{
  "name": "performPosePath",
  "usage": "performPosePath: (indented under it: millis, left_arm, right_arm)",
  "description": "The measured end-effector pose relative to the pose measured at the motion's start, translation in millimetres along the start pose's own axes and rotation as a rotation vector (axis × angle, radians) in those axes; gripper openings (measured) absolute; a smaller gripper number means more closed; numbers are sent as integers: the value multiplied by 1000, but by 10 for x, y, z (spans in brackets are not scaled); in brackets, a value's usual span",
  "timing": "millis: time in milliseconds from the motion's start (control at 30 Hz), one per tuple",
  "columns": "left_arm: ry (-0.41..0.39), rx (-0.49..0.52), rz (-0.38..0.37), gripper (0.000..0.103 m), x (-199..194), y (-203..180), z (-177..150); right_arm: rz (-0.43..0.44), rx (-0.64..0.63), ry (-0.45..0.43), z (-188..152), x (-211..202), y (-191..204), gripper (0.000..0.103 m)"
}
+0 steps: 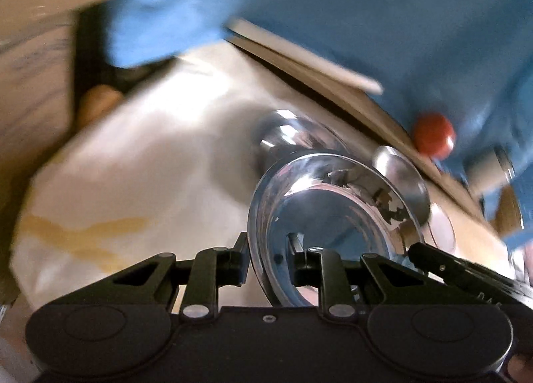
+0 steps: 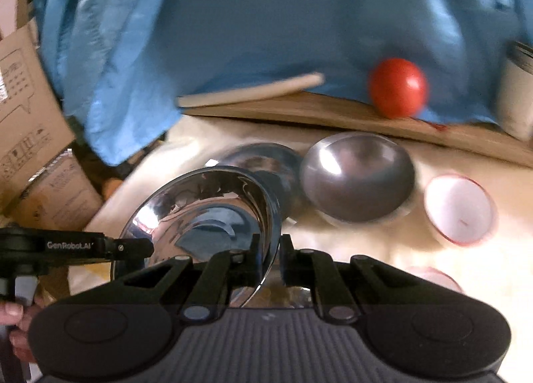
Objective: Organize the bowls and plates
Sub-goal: 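Lift the plate with the left gripper onto the other large plate, open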
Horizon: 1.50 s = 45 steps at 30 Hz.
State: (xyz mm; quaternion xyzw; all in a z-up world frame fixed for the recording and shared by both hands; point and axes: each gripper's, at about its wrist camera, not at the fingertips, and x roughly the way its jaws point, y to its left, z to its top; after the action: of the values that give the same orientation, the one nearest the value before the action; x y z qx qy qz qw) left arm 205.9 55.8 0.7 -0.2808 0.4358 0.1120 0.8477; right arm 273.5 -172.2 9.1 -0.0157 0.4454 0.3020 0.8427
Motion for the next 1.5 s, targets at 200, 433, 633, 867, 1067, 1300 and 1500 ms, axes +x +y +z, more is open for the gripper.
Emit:
performPosePath:
  millis: [200,433,633,867,1067,1300,1500]
  left_arm:
    - [118,178,-25,23,188,-319,-90]
    - [229,300,-5,23,349,-463,-186]
    - [263,353,12,25,398,-484,-207]
    - [277,388,21,26,464,-508,-232]
    - [286,404,13,28,509,-525,-249]
    - [277,405,-5,36,513,-527,-207]
    - [245,381,-1,55,455,-483,-109]
  right_arm:
    - [-50,64,59,-233,-142,-249,13]
    - [-74,80,118,-335,-196,-289,14]
    - [-83,76,170,-356,-166,-261,15]
    - [-101,72,217,-364,-106,-239,17]
    - [-106,81,227,-368,-93,-243,20]
    - [-107,93,224,-351,-75,-250,30]
    - [-130,90,212,-315,-108,-254,48]
